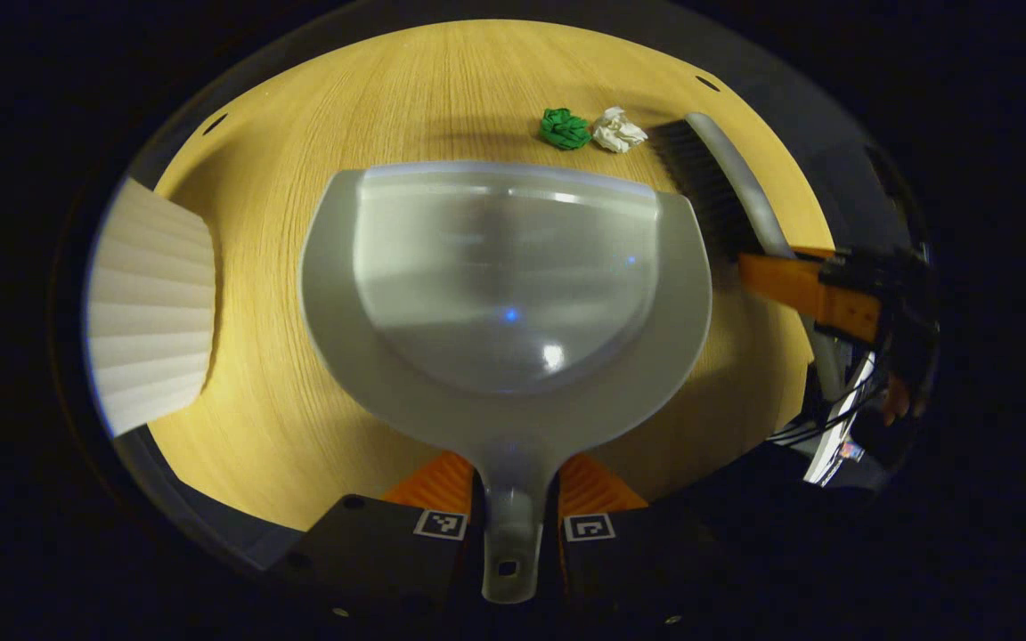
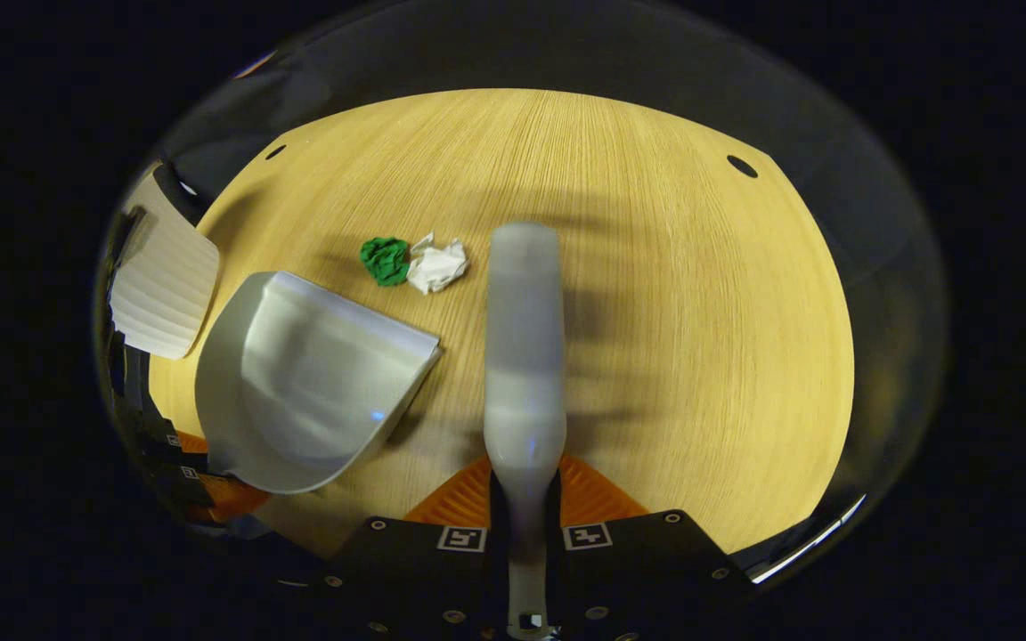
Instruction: Pick up the small broom and dustpan from the desktop, sweep the trash into the dustpan with the broom, and then empty the trash into the garbage bin.
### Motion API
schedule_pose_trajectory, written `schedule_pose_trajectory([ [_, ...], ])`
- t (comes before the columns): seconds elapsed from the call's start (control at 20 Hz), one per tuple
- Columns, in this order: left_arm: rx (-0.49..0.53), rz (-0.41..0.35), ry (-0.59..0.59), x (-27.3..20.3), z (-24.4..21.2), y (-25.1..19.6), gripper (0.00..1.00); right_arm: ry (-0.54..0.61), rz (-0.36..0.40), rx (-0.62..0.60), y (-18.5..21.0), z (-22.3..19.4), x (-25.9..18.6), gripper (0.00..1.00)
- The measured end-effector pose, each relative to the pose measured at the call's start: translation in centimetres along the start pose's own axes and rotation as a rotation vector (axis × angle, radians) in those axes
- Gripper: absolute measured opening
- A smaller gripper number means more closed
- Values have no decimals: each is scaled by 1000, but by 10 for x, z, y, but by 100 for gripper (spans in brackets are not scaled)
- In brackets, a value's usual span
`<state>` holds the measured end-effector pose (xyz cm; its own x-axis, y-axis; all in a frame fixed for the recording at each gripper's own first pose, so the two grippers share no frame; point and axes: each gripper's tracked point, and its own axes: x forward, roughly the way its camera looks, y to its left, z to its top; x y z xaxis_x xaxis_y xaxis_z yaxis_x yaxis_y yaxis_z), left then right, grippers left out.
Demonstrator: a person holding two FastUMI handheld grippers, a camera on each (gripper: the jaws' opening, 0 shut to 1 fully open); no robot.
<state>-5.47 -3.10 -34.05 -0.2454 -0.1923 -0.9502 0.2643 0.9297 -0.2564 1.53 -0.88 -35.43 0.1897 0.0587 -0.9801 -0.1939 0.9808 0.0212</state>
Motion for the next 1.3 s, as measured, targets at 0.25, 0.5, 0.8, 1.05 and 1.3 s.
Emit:
schedule_pose_trajectory([
  [0.25, 188, 40, 42, -5, 15, 19, 25, 2, 30, -182, -10, 39, 11, 16],
  [0.5, 270, 45, 75, -6, 15, 26, 25, 5, 64, -367, -10, 74, 22, 16],
  [0.8, 284, 41, 69, -6, 14, 28, 25, 61, 280, -632, 38, 61, 23, 17],
  [1.05, 249, 34, 56, -6, 13, 24, 25, 88, 378, -699, 58, 59, 17, 17],
  [1.3, 156, 23, 28, 1, 2, 18, 25, 37, 246, -479, 20, 83, 24, 17],
])
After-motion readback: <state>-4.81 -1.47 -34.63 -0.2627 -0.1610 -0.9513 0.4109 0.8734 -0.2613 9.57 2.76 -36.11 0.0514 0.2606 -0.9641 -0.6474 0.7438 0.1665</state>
